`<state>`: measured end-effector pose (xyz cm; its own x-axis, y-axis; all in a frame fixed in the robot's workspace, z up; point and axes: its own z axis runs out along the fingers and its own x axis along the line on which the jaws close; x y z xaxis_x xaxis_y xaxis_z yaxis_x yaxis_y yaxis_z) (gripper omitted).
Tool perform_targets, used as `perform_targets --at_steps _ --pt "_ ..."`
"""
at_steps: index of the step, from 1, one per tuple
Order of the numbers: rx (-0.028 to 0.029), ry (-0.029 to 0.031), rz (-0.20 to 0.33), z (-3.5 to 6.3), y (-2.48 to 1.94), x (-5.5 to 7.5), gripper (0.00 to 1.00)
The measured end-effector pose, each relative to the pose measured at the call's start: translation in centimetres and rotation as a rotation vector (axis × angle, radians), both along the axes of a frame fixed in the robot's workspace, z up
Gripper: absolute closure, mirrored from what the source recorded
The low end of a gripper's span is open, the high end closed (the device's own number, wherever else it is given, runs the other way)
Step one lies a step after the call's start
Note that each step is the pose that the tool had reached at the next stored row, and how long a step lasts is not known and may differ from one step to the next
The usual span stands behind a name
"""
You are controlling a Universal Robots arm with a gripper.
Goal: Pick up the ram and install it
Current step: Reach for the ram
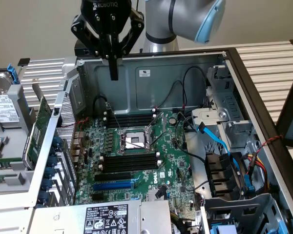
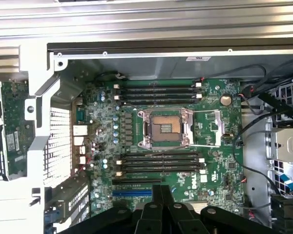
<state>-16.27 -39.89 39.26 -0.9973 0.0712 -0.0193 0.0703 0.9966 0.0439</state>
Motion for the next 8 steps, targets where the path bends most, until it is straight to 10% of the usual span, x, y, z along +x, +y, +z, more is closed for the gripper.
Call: perform_targets --at_steps 8 --pt "0.0 -0.0001 0.0 0.0 -0.05 -3.6 0.89"
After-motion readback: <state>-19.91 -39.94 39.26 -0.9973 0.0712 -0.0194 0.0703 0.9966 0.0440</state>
